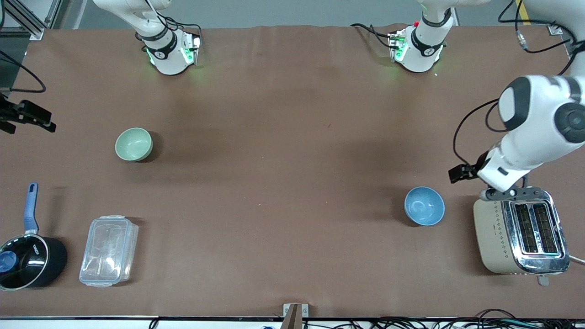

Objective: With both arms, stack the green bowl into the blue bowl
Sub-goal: 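Reach the right gripper to the green bowl and the left gripper to the blue bowl, then grasp the green bowl with the right gripper and blue with the left gripper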

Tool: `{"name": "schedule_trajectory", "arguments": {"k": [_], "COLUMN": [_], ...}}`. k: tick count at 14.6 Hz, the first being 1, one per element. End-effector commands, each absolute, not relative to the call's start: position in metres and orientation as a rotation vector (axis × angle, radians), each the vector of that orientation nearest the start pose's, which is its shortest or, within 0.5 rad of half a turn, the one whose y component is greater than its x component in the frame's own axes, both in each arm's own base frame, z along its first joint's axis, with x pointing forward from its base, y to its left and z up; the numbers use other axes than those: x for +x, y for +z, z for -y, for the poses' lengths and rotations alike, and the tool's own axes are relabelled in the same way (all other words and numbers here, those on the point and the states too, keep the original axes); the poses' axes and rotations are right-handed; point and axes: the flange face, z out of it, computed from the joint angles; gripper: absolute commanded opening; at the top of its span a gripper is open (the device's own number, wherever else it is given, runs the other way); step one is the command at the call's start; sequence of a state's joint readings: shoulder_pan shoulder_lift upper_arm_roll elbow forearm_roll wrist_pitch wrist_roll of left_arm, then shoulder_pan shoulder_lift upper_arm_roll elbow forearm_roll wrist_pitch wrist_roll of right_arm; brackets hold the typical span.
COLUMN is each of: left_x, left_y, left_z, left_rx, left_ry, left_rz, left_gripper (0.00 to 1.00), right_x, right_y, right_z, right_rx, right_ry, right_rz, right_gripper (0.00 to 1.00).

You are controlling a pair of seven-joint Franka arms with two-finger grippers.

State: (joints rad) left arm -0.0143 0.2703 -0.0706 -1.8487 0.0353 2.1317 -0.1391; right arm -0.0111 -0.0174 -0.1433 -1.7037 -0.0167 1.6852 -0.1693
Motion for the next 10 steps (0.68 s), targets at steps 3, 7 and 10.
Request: {"name": "schedule_trajectory", "arguments": {"k": [3,7,10], "left_x": [0.634,0.641,0.643], "left_y": [0.31,0.261,0.237], "left_z": [0.046,0.046,0.045], "left_rx": [-3.134,-3.142,-3.147], "left_ry": [-0.131,-0.154,-0.171], "left_rz": [0.099,0.101,0.101], "left_gripper": [1.0,0.88,0.78], "right_x": [0.537,0.518,0.503], "right_y": [0.505,0.424,0.363], "right_z": [0.12,0.126,0.12], "right_rx": [-3.105,-3.059,-3.052], "right_ry": [0.016,0.034,0.065], "right_rz": [-0.076,-0.151,-0.171], "right_gripper": [1.0,0.99,0.99]}}
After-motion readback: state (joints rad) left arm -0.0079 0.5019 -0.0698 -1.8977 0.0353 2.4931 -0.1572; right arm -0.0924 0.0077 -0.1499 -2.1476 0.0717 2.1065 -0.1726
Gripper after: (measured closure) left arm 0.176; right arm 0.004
